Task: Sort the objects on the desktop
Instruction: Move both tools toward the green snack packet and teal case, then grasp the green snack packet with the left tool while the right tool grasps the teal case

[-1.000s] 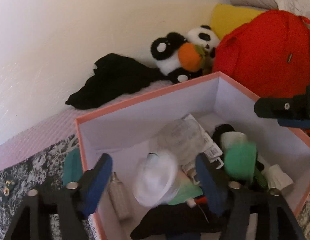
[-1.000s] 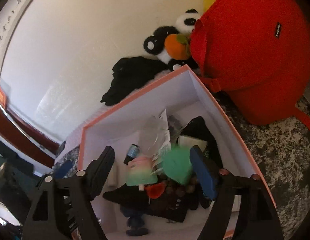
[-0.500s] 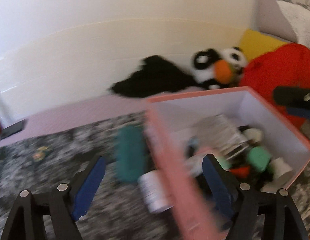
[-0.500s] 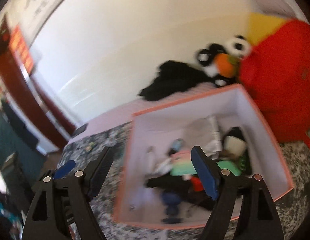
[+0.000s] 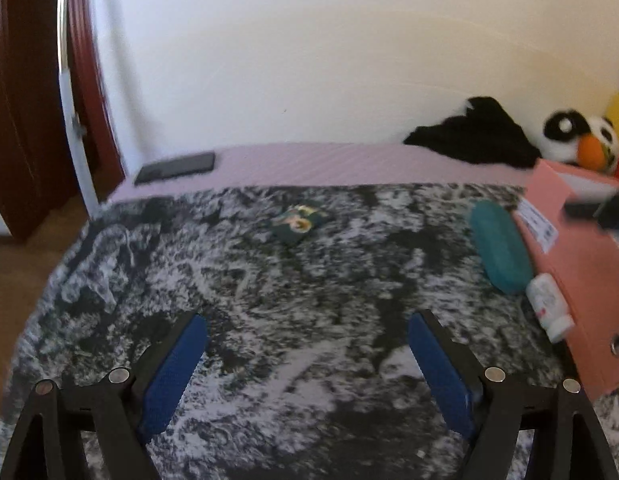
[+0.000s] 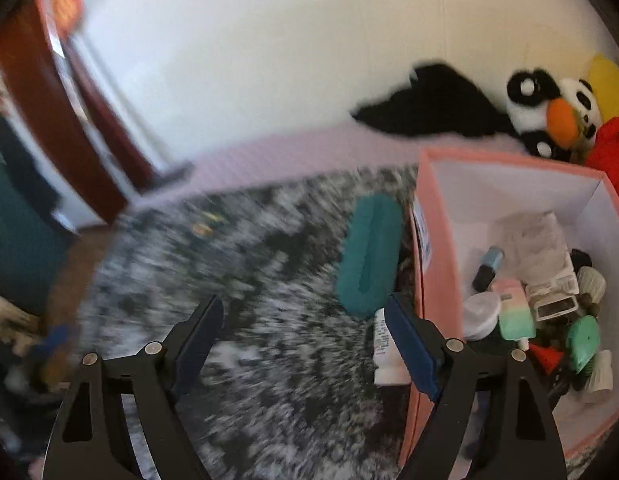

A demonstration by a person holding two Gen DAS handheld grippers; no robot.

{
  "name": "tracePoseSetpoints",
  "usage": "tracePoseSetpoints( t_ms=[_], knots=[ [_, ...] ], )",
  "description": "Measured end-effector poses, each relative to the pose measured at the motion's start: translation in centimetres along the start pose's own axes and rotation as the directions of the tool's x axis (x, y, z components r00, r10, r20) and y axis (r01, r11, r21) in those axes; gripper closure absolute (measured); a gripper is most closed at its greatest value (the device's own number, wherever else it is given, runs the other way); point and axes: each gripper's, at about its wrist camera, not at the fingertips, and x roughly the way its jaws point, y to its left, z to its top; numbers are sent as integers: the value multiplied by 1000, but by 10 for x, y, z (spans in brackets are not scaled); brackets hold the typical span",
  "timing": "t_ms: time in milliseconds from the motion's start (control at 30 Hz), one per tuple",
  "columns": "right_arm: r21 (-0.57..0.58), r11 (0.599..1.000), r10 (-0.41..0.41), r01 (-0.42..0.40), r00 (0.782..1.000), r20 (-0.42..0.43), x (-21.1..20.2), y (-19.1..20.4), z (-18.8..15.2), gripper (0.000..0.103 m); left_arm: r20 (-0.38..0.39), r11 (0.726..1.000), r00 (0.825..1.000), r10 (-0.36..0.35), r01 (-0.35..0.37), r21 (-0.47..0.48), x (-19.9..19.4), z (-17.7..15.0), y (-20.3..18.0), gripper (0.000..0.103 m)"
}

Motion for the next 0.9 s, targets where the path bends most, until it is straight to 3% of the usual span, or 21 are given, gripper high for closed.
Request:
tracePoseSetpoints(
  t_ms=[133,333,500,667,733,767,800,833,867,900],
  knots=[
    [10,992,-128,129,990,-67,64,1,5,17,-39,999,999,-30,29,-18,45,15,18,16],
    [74,976,-191,204,969,-157,138,-23,7,16,-136,995,988,-69,79,67,138,38,9,16],
    [15,950,-310,312,946,-97,165,-13,16,0,-220,985,975,-9,47,166,223,56,3,16],
    [-55,897,-441,439,897,-35,187,-8,17,0,-245,981,969,-16,62,182,276,79,-1,16],
    [-67,888,-456,455,890,-5,190,-8,16,0,-250,976,968,-37,89,201,287,79,-8,16],
    [-69,888,-454,454,891,11,190,-8,15,1,-243,973,968,-64,115,202,284,79,-11,28],
    [-70,889,-452,453,892,26,188,-8,14,6,-235,969,968,-91,140,203,282,79,-14,55],
    [-79,888,-451,453,892,42,187,-7,13,25,-229,967,968,-102,151,207,279,78,-16,56],
    [-106,883,-452,457,890,64,184,-4,11,33,-224,965,970,-95,145,216,275,77,-19,56],
    [-129,881,-448,455,890,79,182,-1,10,33,-224,962,970,-97,149,230,269,74,-23,56]
  ],
)
